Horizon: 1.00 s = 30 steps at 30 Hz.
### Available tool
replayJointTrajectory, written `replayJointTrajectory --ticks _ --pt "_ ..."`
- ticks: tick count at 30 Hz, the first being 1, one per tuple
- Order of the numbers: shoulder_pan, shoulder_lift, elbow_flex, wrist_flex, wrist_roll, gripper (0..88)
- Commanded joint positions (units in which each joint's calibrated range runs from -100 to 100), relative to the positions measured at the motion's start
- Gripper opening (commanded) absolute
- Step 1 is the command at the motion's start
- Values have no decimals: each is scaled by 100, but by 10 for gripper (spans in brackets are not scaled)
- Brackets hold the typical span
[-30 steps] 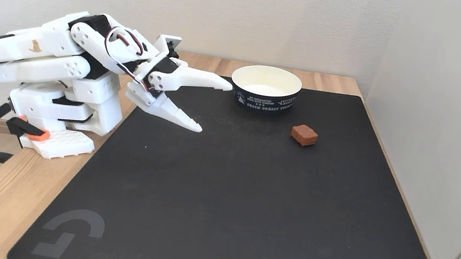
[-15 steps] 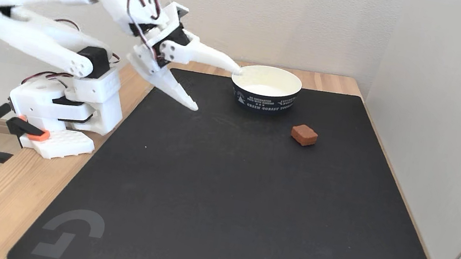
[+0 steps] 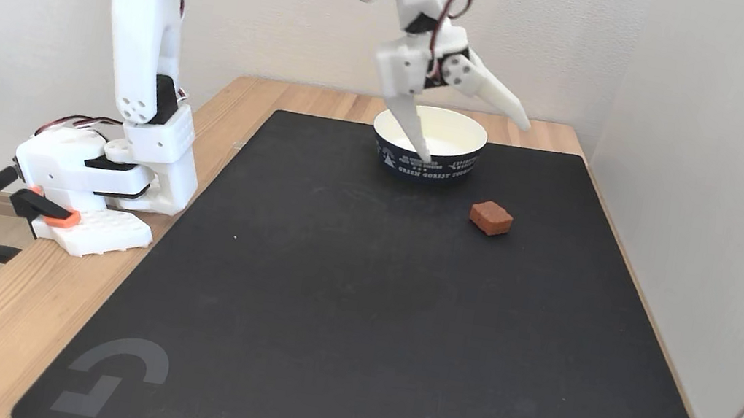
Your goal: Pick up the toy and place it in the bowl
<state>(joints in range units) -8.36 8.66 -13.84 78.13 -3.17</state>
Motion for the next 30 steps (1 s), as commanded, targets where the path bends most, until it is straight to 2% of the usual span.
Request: replayJointTrajectory --ticks 1,6,10,23,30 --pt "-146 1564 -2172 518 30 437" --pt "-180 2623 -3515 552 82 433" --pt "-305 3248 -4272 544 421 433" --pt "-481 3949 -4371 502 703 433" --pt "-531 4140 -4443 468 1094 433"
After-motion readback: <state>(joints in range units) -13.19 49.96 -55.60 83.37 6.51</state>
